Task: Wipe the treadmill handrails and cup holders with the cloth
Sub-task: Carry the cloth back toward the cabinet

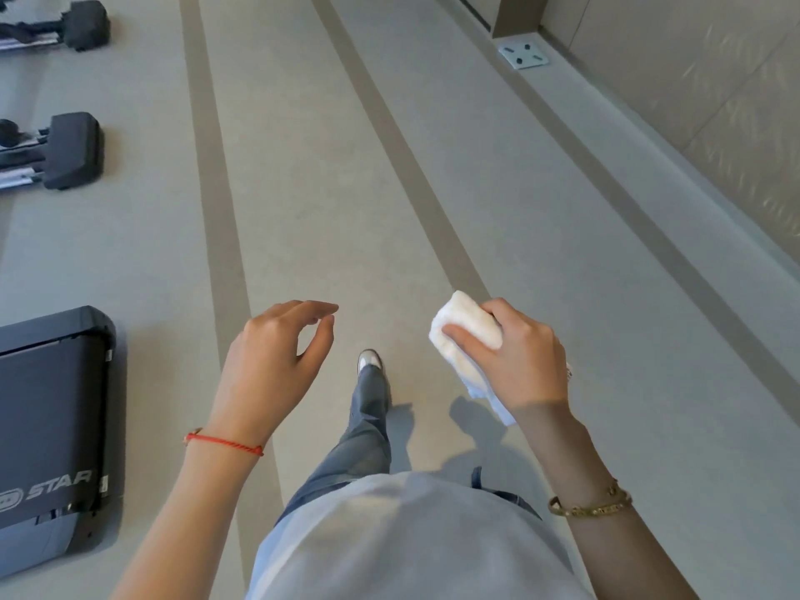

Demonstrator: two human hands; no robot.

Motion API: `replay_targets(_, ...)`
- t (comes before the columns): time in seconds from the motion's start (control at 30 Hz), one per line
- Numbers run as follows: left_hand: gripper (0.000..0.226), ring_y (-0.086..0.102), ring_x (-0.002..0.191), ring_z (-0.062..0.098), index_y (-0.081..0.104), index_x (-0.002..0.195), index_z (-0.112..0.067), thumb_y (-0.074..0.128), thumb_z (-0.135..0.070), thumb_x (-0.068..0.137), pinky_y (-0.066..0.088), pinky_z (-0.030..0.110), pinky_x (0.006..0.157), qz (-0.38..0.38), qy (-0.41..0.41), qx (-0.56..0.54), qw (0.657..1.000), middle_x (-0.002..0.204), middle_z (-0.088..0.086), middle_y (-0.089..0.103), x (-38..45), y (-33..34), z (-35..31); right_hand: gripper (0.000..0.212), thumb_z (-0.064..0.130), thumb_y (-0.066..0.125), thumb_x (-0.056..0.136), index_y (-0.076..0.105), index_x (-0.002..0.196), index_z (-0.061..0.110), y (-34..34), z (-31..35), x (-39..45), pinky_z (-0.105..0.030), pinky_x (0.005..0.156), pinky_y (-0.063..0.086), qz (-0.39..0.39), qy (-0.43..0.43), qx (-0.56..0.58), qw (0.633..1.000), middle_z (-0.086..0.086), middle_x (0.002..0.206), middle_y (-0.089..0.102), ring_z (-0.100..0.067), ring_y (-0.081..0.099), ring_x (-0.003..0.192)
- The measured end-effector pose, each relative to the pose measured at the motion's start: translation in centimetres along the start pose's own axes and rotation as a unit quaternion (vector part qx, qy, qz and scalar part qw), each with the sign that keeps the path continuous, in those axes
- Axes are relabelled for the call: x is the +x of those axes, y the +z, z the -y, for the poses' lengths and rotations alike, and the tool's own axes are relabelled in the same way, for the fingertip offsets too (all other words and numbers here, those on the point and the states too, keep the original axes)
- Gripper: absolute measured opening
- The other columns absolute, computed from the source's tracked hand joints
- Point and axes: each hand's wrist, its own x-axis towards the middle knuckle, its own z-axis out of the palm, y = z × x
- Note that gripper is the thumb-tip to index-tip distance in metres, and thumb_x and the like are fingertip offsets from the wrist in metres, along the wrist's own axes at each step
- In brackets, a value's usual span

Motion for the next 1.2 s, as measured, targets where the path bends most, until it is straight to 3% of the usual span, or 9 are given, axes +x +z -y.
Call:
replay_targets(0.07, 0.021, 0.051, 0.064, -0.002, 0.072, 0.110, -0.020, 0.057, -0.026, 0.097, 0.051, 0.029, 0.075, 0.003, 0.001, -0.001, 1.000, 0.103, -0.006, 0.072, 4.5, 0.6, 1.2, 0.043, 0.069, 0.058, 0.075, 0.059, 0.087, 0.028, 1.3, 0.5, 4.6, -0.035, 0.063, 0.051, 0.014, 0.016, 0.001, 1.000, 0.006, 0.073, 0.064, -0.024, 0.060, 0.070)
replay_targets(0.13, 0.021, 0.052, 0.070, -0.001, 0.072, 0.110, -0.019, 0.057, -0.025, 0.097, 0.050, 0.027, 0.076, 0.001, 0.002, -0.007, 1.000, 0.103, -0.005, 0.072, 9.5, 0.7, 2.4, 0.042, 0.070, 0.055, 0.075, 0.056, 0.086, 0.030, 2.4, 1.4, 9.5, -0.032, 0.063, 0.050, 0.018, 0.026, -0.003, 0.999, 0.007, 0.072, 0.062, -0.021, 0.060, 0.071)
replay_targets(0.2, 0.021, 0.049, 0.061, -0.003, 0.072, 0.110, -0.019, 0.057, -0.025, 0.097, 0.049, 0.028, 0.073, -0.001, 0.007, -0.008, 1.000, 0.104, -0.006, 0.072, 14.9, 0.6, 3.5, 0.039, 0.068, 0.058, 0.077, 0.055, 0.087, 0.031, 3.5, 2.5, 14.6, -0.031, 0.062, 0.048, 0.012, 0.020, 0.001, 1.000, 0.008, 0.072, 0.062, -0.020, 0.060, 0.071)
replay_targets(0.33, 0.021, 0.044, 0.053, -0.009, 0.073, 0.110, -0.019, 0.058, -0.025, 0.096, 0.046, 0.026, 0.068, -0.009, 0.018, -0.010, 1.000, 0.104, -0.006, 0.072, 25.3, 0.2, 5.2, 0.040, 0.062, 0.069, 0.076, 0.058, 0.080, 0.025, 5.2, 5.7, 24.7, -0.030, 0.052, 0.042, -0.060, -0.031, 0.000, 0.998, 0.007, 0.060, 0.051, -0.023, 0.050, 0.057)
replay_targets(0.47, 0.021, 0.050, 0.059, -0.006, 0.072, 0.110, -0.018, 0.058, -0.024, 0.096, 0.050, 0.027, 0.074, 0.003, 0.033, -0.020, 0.999, 0.102, -0.005, 0.072, 34.3, 0.2, 6.9, 0.045, 0.065, 0.061, 0.080, 0.054, 0.076, 0.021, 6.7, 7.2, 33.0, -0.030, 0.049, 0.041, -0.062, -0.036, -0.025, 0.997, 0.004, 0.059, 0.051, -0.024, 0.049, 0.056)
replay_targets(0.63, 0.021, 0.066, 0.091, 0.010, 0.073, 0.109, -0.019, 0.058, -0.024, 0.095, 0.055, 0.035, 0.080, 0.010, 0.030, -0.029, 0.999, 0.098, -0.006, 0.072, 43.5, 1.6, 9.6, 0.047, 0.064, 0.059, 0.081, 0.055, 0.076, 0.017, 8.7, 7.8, 41.3, -0.030, 0.049, 0.042, -0.066, -0.019, -0.018, 0.997, 0.003, 0.058, 0.054, -0.023, 0.051, 0.054)
replay_targets(0.87, 0.018, 0.068, 0.091, 0.014, 0.073, 0.108, -0.019, 0.060, -0.020, 0.095, 0.056, 0.040, 0.078, 0.011, 0.015, -0.013, 1.000, 0.098, -0.005, 0.073, 57.2, 5.0, 12.2, 0.046, 0.060, 0.062, 0.080, 0.057, 0.077, 0.015, 12.3, 7.7, 55.8, -0.031, 0.051, 0.042, -0.051, -0.014, -0.011, 0.999, 0.001, 0.059, 0.057, -0.024, 0.053, 0.056)
replay_targets(1.2, 0.017, 0.068, 0.090, 0.013, 0.075, 0.105, -0.021, 0.062, -0.018, 0.093, 0.056, 0.035, 0.074, -0.023, -0.013, -0.003, 1.000, 0.097, -0.007, 0.073, 81.0, 7.4, 11.5, 0.044, 0.062, 0.061, 0.080, 0.057, 0.078, 0.019, 14.8, 8.8, 81.6, -0.026, 0.050, 0.034, -0.054, -0.048, -0.009, 0.997, 0.005, 0.058, 0.055, -0.021, 0.051, 0.054)
